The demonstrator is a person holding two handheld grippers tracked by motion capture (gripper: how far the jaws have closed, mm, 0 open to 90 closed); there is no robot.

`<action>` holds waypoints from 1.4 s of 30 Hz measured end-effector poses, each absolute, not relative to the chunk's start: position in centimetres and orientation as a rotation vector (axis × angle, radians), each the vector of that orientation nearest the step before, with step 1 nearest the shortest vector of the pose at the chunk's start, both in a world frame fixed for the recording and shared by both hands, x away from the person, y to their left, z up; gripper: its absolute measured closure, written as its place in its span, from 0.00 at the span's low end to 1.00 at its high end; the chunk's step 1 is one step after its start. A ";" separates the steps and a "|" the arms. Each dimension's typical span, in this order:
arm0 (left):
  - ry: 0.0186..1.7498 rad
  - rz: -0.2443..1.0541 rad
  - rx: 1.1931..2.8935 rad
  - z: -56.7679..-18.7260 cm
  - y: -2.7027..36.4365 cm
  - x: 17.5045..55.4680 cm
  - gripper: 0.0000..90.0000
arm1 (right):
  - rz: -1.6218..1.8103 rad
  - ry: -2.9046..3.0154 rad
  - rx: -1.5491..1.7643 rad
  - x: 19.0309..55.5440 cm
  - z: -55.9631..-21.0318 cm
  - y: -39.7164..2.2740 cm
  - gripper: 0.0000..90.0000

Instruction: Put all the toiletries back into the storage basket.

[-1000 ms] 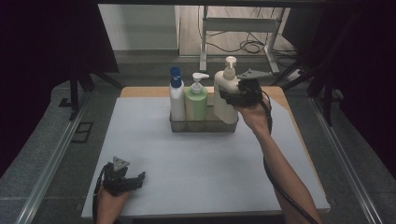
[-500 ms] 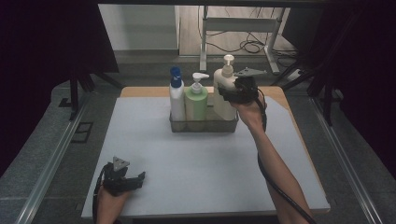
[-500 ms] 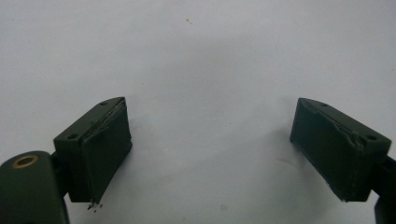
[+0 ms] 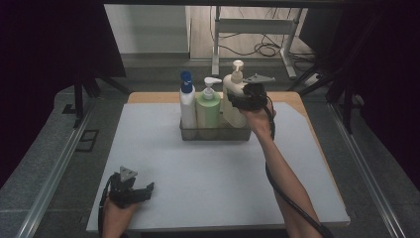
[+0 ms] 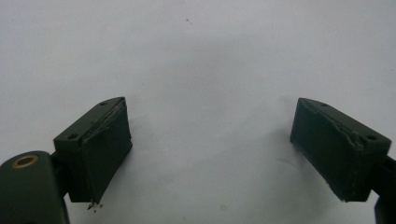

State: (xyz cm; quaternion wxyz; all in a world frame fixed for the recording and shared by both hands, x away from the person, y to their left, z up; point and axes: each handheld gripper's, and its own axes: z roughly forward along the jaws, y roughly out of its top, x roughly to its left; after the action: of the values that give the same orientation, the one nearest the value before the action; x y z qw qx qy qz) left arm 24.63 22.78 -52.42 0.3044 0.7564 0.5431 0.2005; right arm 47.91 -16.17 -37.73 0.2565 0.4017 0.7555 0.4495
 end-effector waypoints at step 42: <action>1.439 0.531 2.005 -52.4 22.8 24.6 0.13 | 1.158 2.141 1.155 47.1 -42.5 -16.5 0.43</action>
State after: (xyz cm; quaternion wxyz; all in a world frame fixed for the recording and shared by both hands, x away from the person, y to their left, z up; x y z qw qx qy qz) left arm 24.62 22.78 -52.40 0.3036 0.7568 0.5430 0.2004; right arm 47.10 -16.52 -42.49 0.2217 0.4181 0.7748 0.4191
